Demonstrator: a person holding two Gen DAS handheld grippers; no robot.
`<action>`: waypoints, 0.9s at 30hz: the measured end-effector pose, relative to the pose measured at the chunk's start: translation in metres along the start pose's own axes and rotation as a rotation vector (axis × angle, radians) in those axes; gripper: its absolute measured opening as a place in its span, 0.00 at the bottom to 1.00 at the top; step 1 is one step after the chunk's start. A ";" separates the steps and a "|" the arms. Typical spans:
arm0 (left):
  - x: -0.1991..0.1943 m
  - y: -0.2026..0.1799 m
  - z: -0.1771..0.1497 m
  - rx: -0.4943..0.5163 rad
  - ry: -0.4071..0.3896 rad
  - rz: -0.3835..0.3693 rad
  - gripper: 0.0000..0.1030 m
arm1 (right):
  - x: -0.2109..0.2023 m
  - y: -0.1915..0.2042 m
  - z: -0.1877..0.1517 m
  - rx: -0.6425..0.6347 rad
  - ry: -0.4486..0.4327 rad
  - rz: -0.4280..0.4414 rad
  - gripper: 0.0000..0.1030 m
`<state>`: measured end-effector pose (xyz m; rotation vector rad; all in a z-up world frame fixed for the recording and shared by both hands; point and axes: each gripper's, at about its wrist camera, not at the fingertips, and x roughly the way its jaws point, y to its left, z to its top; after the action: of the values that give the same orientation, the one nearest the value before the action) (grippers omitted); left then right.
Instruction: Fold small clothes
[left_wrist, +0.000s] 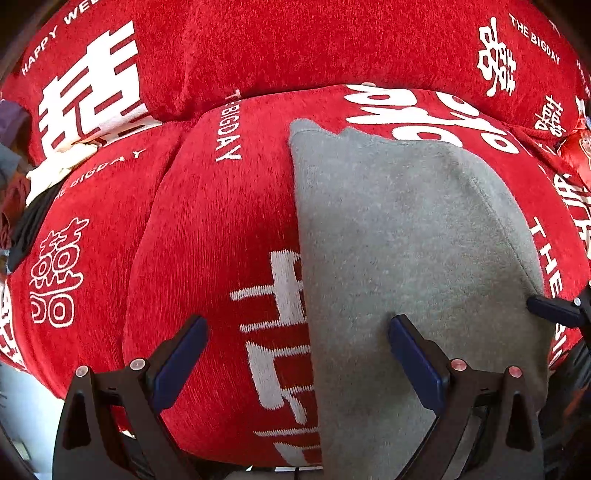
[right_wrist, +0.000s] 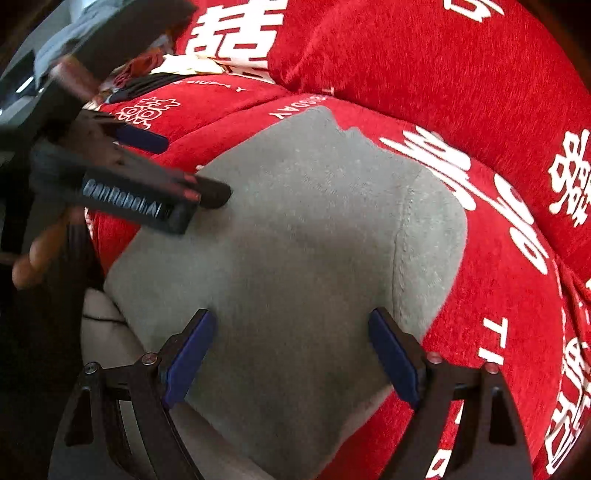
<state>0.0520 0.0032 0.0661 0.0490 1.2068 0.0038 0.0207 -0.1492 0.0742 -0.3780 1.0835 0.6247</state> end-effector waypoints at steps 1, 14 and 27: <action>0.000 0.000 0.000 0.001 0.001 0.001 0.96 | -0.001 0.000 -0.002 -0.005 0.001 -0.004 0.86; -0.030 -0.011 -0.005 0.003 -0.032 0.029 0.96 | -0.040 -0.007 -0.004 0.050 0.049 -0.117 0.86; -0.020 -0.016 -0.011 0.019 0.008 0.045 0.96 | -0.038 -0.001 0.003 0.046 0.007 -0.051 0.86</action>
<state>0.0342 -0.0126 0.0801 0.0926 1.2134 0.0320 0.0110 -0.1590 0.1099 -0.3671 1.0898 0.5529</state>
